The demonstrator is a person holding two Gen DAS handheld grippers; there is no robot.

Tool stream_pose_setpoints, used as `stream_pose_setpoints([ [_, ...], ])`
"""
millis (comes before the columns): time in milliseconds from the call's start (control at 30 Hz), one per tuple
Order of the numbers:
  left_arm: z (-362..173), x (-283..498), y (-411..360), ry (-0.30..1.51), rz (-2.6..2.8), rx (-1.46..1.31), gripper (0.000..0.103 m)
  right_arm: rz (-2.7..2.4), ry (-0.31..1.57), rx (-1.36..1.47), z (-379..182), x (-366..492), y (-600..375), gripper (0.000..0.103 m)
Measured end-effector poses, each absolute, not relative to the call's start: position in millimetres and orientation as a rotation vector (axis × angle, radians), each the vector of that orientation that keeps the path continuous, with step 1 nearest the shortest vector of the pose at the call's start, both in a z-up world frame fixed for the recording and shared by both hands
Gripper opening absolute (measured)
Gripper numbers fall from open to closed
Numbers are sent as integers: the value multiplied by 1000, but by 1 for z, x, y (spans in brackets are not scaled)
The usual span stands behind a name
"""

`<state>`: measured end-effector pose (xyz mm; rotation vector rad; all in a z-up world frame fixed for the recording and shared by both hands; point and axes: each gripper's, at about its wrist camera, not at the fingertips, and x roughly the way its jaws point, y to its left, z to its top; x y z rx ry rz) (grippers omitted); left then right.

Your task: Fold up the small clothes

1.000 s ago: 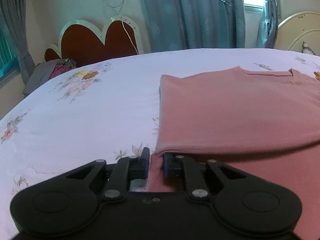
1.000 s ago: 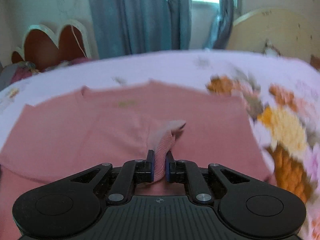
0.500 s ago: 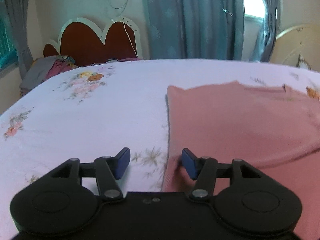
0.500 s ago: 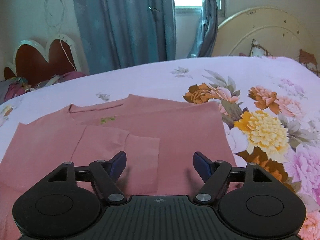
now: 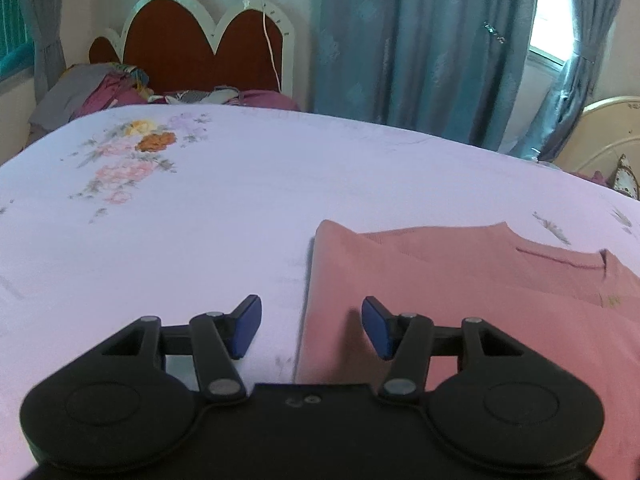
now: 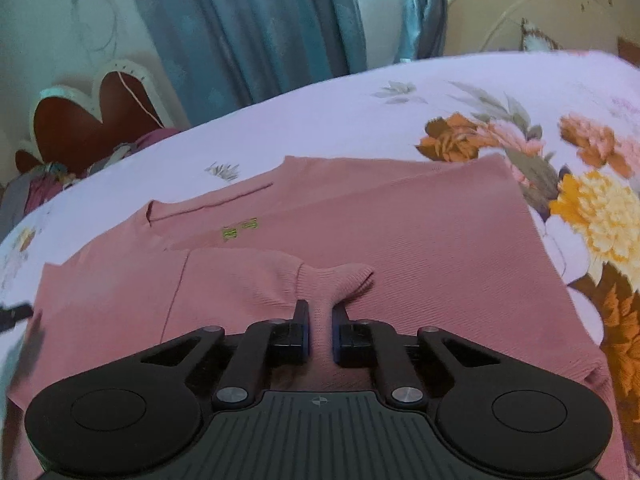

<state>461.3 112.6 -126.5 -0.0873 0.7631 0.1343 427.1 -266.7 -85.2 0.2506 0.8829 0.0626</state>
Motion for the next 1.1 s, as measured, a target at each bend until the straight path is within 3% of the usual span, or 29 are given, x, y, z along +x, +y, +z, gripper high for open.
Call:
stream_pose_setpoints([
  [133,-138,477,108,774,142,-52,45,6,751,143,-68,413,-264,9],
  [267,-145,479,111,787,163,-76,50,-23,829,107,-92,417,-266,9],
  [433,-146,481,110,782,167,-40,55,-39,799,98,-84,418,-264,12],
  [533,-144,484,113,782,178,-65,55,-58,724,113,-67,415,-268,20],
  [600,-144,489,111,781,181,-56,55,-27,719,118,-61,420,-266,40],
  [667,-145,492,108,784,189,-49,55,-8,717,106,-60,424,-260,48],
  [967,-148,492,102,778,210,-1,64,17,858,-34,-105,444,-243,48],
  [1100,-143,488,102,778,222,21,63,9,854,-41,-95,444,-242,48],
])
